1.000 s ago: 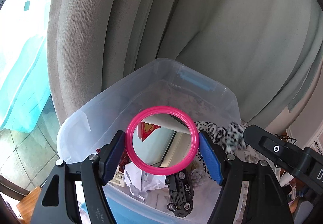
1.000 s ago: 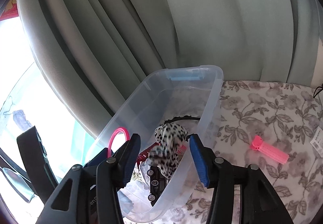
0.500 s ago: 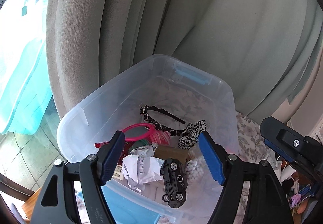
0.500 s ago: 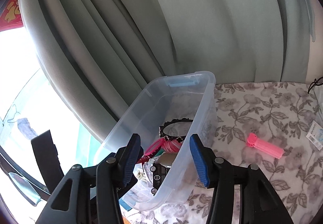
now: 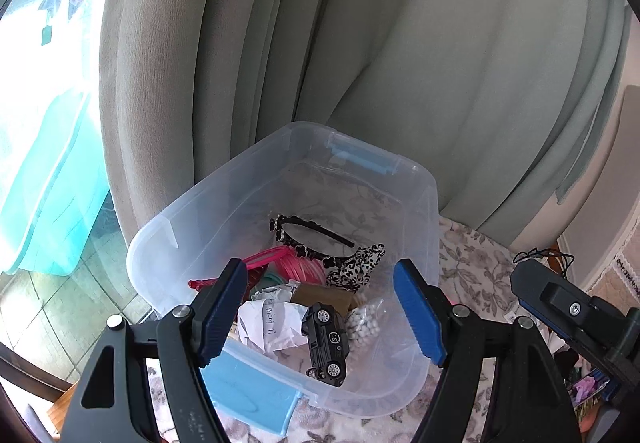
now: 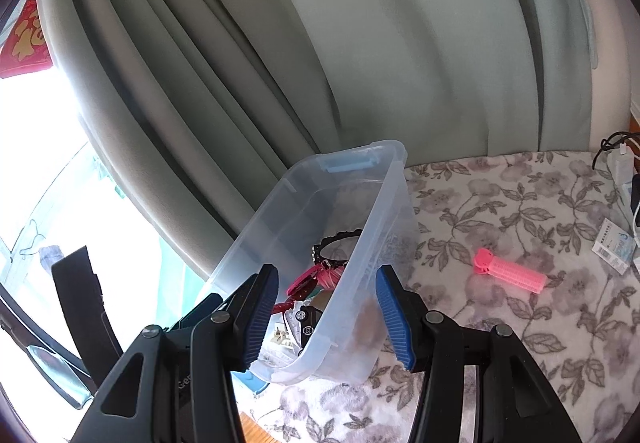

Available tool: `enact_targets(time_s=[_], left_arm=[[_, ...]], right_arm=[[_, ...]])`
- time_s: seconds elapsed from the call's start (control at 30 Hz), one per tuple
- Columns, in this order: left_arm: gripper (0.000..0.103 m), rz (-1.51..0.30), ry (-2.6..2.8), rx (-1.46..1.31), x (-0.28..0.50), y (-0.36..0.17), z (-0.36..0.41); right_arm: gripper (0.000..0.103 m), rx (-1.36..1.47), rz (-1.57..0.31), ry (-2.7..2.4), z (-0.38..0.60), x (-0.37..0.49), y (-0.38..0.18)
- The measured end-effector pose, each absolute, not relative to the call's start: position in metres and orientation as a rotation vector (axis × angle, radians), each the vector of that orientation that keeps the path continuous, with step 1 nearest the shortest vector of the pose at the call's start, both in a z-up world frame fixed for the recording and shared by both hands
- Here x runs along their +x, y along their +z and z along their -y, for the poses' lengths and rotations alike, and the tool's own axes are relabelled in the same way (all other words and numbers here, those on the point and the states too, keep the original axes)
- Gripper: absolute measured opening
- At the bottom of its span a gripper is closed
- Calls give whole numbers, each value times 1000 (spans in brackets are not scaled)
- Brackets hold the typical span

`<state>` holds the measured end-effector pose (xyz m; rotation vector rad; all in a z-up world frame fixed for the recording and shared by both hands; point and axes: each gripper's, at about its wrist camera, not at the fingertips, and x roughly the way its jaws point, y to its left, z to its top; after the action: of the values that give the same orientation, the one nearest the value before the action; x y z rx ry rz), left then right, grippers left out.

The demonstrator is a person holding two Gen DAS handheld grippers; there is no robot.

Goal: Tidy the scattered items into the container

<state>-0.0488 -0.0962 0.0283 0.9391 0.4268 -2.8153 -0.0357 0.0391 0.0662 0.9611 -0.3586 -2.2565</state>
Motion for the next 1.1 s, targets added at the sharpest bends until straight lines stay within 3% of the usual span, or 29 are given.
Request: enact_targets(time_s=[0.57,0.83,0.9,1.1], left_arm=[[76,-343,-3012,825,-15,73,25],[76,-262,-3067,850,-19,73,-23],[76,-237,-3079,876,-22,70,-34],[76,-146,-3103,933,-34,57,-62]], right_arm=[[55,859,514,-2349,-130,-25,97],[55,857,630,-2402,-178,-21,79],[60,866,661,-2414,-188,-23,71],[62,902,716,-2435,-212,-33,51]])
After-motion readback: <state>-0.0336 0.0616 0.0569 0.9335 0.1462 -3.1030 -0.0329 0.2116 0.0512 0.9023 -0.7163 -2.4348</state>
